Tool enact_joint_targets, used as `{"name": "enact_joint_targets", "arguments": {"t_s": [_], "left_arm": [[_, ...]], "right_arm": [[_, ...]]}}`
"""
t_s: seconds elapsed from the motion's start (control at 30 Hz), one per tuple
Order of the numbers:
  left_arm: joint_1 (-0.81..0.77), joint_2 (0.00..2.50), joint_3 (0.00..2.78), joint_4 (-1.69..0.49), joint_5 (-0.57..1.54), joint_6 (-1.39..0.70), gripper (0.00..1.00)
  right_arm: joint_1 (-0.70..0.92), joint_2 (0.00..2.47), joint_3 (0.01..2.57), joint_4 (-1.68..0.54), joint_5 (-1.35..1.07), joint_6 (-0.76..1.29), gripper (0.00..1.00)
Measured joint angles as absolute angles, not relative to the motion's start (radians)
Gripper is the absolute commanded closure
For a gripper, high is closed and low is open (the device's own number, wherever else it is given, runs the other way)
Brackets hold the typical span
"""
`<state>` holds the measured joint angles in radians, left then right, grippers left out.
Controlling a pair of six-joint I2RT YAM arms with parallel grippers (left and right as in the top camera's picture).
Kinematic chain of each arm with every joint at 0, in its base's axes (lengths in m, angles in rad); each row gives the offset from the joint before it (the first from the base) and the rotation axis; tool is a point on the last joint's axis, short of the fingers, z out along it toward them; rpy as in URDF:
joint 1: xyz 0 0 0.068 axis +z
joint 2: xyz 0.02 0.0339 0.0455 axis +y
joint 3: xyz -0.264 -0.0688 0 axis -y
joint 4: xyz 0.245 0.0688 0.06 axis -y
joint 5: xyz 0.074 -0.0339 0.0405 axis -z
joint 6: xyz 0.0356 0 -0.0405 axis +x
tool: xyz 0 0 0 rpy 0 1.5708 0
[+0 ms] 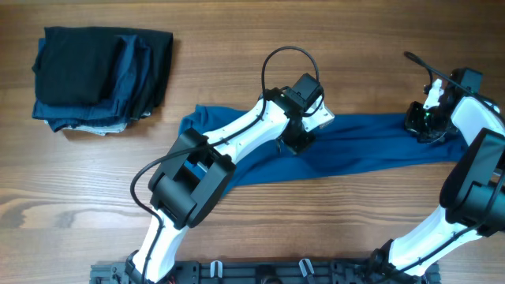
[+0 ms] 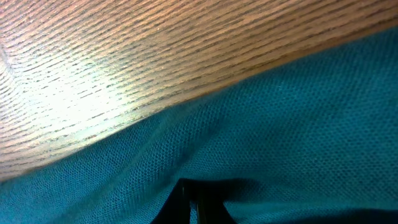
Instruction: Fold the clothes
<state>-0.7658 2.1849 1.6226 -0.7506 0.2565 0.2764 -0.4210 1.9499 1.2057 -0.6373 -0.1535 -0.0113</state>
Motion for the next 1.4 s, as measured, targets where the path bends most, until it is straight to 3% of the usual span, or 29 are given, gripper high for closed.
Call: {"name": "enact_joint_targets", "arguments": {"t_s": [0.53, 1.03, 1.17, 1.4], "left_arm": [[-0.810, 2.138, 1.626, -0.960, 0.260, 0.275, 0.89], [-0.899, 2.138, 1.616, -0.982, 0.260, 0.275, 0.94], [-0.900, 2.138, 1.586, -0.953, 0.252, 0.275, 0.89], [-0.885, 2.133, 1.582, -0.799, 0.181, 0.274, 0.69]], "right_arm": [[-0.421, 1.950, 1.206, -0.637, -0.156, -0.010, 0.94], [-0.421, 1.950, 1.206, -0.637, -0.156, -0.004, 0.95], [-0.421, 1.950, 1.205, -0.636, -0.156, -0.004, 0.94], [-0.421, 1.950, 1.205, -0.635, -0.156, -0.004, 0.93]]}}
